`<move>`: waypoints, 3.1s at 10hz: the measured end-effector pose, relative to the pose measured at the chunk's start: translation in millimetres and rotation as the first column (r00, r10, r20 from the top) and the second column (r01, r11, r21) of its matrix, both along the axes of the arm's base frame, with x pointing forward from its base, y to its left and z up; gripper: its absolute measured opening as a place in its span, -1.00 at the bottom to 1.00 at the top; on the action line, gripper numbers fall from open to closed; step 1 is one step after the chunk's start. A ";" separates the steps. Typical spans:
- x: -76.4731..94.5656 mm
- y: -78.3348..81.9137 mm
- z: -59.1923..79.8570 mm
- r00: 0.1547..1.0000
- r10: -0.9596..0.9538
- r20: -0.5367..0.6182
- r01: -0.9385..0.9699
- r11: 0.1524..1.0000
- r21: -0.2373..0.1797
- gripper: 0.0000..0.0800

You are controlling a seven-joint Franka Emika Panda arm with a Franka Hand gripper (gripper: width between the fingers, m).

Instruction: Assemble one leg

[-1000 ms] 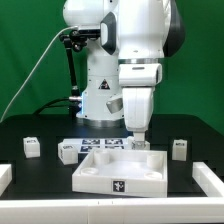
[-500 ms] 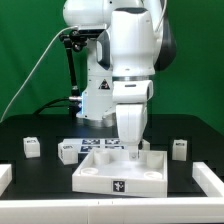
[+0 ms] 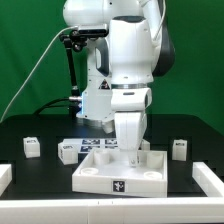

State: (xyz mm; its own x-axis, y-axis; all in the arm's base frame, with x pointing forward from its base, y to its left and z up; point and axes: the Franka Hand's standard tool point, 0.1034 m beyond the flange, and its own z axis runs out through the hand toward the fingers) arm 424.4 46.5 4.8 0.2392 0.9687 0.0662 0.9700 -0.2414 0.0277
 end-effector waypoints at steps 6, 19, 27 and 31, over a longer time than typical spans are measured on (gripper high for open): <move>-0.6 -0.1 -0.2 1.000 0.000 -0.001 0.000 1.000 0.000 -0.85; 23.2 13.2 0.4 0.972 0.225 -0.065 -0.228 0.973 -0.039 -0.85; 66.4 34.8 0.9 0.965 0.252 -0.072 -0.255 0.966 -0.045 -0.85; 66.1 34.4 0.5 0.966 0.250 -0.073 -0.253 0.966 -0.044 -0.29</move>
Offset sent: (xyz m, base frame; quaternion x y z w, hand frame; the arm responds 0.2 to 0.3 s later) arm 0.0000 0.0000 0.0000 0.0000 0.0000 0.0000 1.0000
